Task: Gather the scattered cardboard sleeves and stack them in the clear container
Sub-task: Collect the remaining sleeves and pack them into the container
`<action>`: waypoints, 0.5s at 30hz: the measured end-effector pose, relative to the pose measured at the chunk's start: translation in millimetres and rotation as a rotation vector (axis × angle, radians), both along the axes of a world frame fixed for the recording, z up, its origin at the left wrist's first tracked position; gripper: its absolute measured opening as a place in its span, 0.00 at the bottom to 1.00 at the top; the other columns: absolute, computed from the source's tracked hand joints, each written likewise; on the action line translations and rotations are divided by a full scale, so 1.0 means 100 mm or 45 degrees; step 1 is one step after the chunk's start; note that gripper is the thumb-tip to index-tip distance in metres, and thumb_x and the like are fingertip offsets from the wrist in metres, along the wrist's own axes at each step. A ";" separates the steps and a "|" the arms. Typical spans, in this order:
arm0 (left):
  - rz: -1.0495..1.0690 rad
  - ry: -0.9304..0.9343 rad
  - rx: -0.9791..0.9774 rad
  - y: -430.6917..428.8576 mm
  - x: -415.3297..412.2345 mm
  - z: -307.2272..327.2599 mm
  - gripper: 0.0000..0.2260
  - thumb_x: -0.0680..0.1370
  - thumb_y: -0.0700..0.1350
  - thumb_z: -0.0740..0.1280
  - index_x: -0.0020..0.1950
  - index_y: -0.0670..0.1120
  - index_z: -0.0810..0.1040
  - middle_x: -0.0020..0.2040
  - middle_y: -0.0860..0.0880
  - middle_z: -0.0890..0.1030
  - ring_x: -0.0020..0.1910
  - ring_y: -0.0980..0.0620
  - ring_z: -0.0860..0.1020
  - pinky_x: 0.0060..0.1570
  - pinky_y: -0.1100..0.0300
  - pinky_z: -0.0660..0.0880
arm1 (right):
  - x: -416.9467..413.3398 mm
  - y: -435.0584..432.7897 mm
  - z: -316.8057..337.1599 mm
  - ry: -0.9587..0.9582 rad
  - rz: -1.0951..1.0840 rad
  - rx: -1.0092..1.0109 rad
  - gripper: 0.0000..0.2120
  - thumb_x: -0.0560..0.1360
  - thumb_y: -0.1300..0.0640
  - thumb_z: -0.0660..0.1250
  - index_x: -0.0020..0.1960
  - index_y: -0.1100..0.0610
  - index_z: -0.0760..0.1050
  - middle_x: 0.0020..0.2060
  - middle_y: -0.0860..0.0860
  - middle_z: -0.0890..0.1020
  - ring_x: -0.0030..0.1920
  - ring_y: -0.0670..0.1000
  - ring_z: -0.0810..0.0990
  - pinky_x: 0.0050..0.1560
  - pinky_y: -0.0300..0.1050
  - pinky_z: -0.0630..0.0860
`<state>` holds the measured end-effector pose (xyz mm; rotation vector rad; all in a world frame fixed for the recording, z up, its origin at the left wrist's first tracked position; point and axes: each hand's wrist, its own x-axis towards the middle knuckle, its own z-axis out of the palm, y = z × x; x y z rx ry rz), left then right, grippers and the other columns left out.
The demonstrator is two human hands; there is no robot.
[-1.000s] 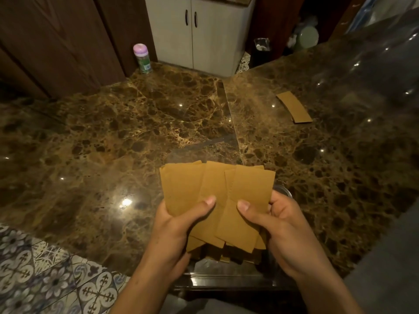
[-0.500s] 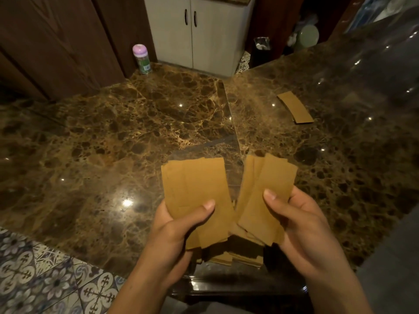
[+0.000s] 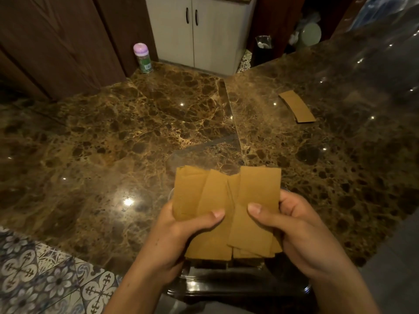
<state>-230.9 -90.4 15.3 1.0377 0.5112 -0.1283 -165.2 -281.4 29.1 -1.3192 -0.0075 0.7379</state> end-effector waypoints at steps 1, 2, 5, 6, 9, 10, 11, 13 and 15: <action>-0.028 0.002 -0.020 0.00 -0.01 -0.02 0.22 0.63 0.36 0.79 0.57 0.43 0.83 0.52 0.38 0.86 0.51 0.39 0.85 0.44 0.51 0.82 | 0.02 0.00 0.01 0.001 -0.051 0.025 0.15 0.73 0.63 0.68 0.59 0.58 0.83 0.54 0.57 0.88 0.54 0.55 0.88 0.48 0.43 0.85; -0.033 -0.010 -0.047 0.01 -0.02 -0.04 0.28 0.61 0.35 0.80 0.60 0.42 0.80 0.53 0.38 0.85 0.51 0.38 0.85 0.45 0.50 0.82 | 0.05 0.01 0.02 -0.005 -0.108 0.047 0.16 0.73 0.62 0.68 0.60 0.58 0.82 0.54 0.56 0.89 0.54 0.54 0.88 0.48 0.43 0.85; 0.050 -0.075 -0.094 -0.01 -0.01 -0.06 0.31 0.58 0.33 0.79 0.61 0.43 0.78 0.51 0.38 0.85 0.50 0.38 0.85 0.44 0.51 0.82 | 0.08 0.02 -0.01 -0.040 -0.304 0.075 0.17 0.73 0.60 0.68 0.62 0.56 0.80 0.54 0.54 0.89 0.54 0.52 0.88 0.48 0.43 0.85; 0.104 -0.084 -0.108 -0.01 0.00 -0.06 0.31 0.59 0.31 0.78 0.60 0.42 0.77 0.49 0.38 0.86 0.48 0.39 0.85 0.43 0.52 0.82 | 0.07 0.01 -0.02 -0.051 -0.322 0.067 0.17 0.73 0.59 0.68 0.62 0.56 0.80 0.54 0.53 0.89 0.54 0.52 0.88 0.49 0.44 0.86; 0.253 -0.067 -0.131 0.00 0.01 -0.07 0.25 0.63 0.33 0.74 0.60 0.41 0.76 0.45 0.40 0.86 0.44 0.42 0.86 0.38 0.54 0.82 | 0.02 -0.06 -0.06 -0.107 -0.118 -0.055 0.17 0.73 0.59 0.69 0.62 0.54 0.81 0.55 0.53 0.88 0.56 0.53 0.87 0.53 0.46 0.85; 0.267 -0.051 -0.118 0.01 0.01 -0.06 0.25 0.63 0.35 0.75 0.60 0.41 0.76 0.45 0.41 0.86 0.44 0.42 0.86 0.37 0.54 0.82 | 0.01 -0.10 -0.07 -0.140 -0.030 -0.115 0.17 0.73 0.58 0.69 0.62 0.53 0.82 0.55 0.53 0.88 0.56 0.53 0.87 0.54 0.49 0.85; 0.265 -0.038 -0.087 0.03 0.00 -0.05 0.25 0.64 0.37 0.75 0.60 0.40 0.76 0.45 0.41 0.86 0.43 0.43 0.86 0.37 0.54 0.82 | 0.01 -0.15 -0.08 -0.165 0.028 -0.158 0.17 0.73 0.57 0.70 0.61 0.53 0.82 0.56 0.53 0.88 0.57 0.53 0.87 0.55 0.51 0.84; 0.192 -0.024 -0.017 0.06 -0.01 -0.03 0.22 0.64 0.39 0.76 0.58 0.41 0.78 0.44 0.42 0.86 0.43 0.43 0.86 0.36 0.55 0.82 | 0.04 -0.23 -0.09 -0.178 0.059 -0.168 0.17 0.73 0.57 0.70 0.60 0.52 0.83 0.56 0.54 0.88 0.57 0.55 0.87 0.55 0.51 0.84; 0.052 -0.022 0.014 0.08 -0.01 0.00 0.15 0.65 0.39 0.75 0.52 0.43 0.83 0.45 0.40 0.86 0.42 0.41 0.86 0.33 0.54 0.82 | 0.07 -0.27 -0.07 -0.220 0.112 -0.172 0.14 0.74 0.58 0.70 0.59 0.51 0.85 0.55 0.55 0.88 0.56 0.55 0.87 0.52 0.47 0.85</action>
